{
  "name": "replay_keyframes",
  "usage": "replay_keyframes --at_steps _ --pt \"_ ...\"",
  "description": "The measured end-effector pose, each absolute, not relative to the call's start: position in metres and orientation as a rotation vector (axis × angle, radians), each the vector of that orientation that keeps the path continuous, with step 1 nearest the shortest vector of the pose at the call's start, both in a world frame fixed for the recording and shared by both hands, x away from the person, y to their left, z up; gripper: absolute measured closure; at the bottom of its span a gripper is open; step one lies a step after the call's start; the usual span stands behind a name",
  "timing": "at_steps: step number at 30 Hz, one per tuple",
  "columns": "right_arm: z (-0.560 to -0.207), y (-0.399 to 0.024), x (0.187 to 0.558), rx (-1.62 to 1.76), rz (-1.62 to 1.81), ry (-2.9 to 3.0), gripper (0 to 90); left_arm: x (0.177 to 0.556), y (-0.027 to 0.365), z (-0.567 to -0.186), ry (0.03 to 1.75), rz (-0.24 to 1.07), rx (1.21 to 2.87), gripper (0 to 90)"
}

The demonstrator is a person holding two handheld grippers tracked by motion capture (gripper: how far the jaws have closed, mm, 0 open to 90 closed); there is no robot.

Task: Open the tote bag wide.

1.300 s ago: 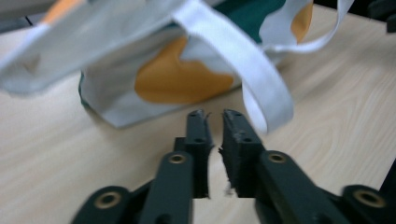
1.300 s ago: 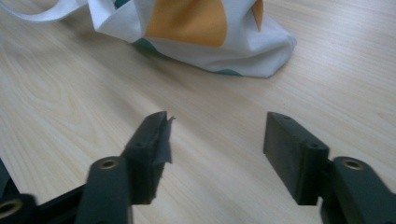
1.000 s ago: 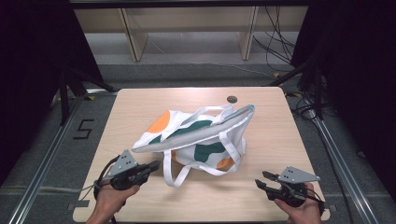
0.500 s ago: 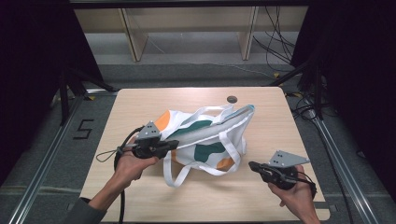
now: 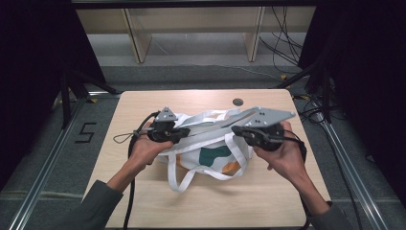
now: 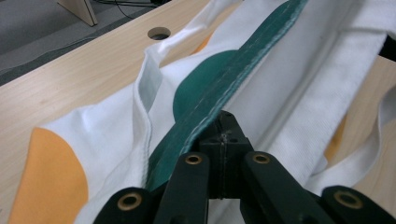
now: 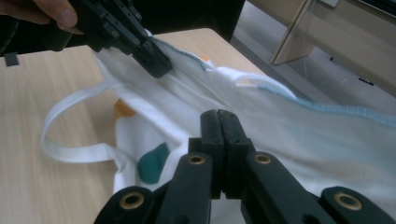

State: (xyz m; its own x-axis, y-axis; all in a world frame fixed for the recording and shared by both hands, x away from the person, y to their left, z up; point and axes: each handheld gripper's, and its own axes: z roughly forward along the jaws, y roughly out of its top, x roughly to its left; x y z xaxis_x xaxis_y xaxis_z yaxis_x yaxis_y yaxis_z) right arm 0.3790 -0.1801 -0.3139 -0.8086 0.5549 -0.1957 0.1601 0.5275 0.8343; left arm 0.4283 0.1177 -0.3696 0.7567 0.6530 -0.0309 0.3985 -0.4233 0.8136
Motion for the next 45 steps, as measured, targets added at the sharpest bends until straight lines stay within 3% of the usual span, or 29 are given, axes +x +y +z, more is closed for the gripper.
replay_keyframes --at_steps 7,14,17,24,25,27,30,36,37,41,45 --pt "-0.326 -0.159 0.425 0.671 0.937 2.438 90.0 0.455 0.111 -0.371 0.833 0.357 2.128 89.6" --pt "-0.367 -0.165 0.454 0.763 0.721 2.522 90.0 0.492 0.108 -0.381 0.906 0.463 2.235 89.6" --pt "-0.391 -0.177 0.455 0.804 0.662 2.605 90.0 0.515 0.115 -0.388 0.970 0.511 2.303 89.6" --pt "-0.412 -0.185 0.429 0.790 0.708 2.753 90.0 0.541 0.121 -0.407 1.058 0.460 2.339 89.7" --pt "-0.417 -0.182 0.425 0.756 0.680 2.779 90.0 0.548 0.126 -0.411 1.115 0.573 2.360 89.8" --pt "-0.429 -0.179 0.418 0.717 0.670 2.828 90.0 0.552 0.134 -0.418 1.172 0.484 2.278 89.8" --pt "-0.432 -0.180 0.414 0.754 0.689 2.837 90.0 0.544 0.130 -0.415 1.103 0.540 2.338 89.7" --pt "-0.404 -0.183 0.419 0.742 0.807 2.711 90.0 0.526 0.126 -0.395 1.007 0.499 2.272 89.7" --pt "-0.384 -0.185 0.425 0.737 0.886 2.621 90.0 0.515 0.120 -0.386 0.947 0.468 2.245 89.7" --pt "-0.365 -0.177 0.446 0.727 0.903 2.554 90.0 0.492 0.096 -0.377 0.794 0.364 2.306 89.7" --pt "-0.370 -0.147 0.467 0.668 0.847 2.623 90.0 0.483 0.083 -0.388 0.739 0.341 2.375 89.6"
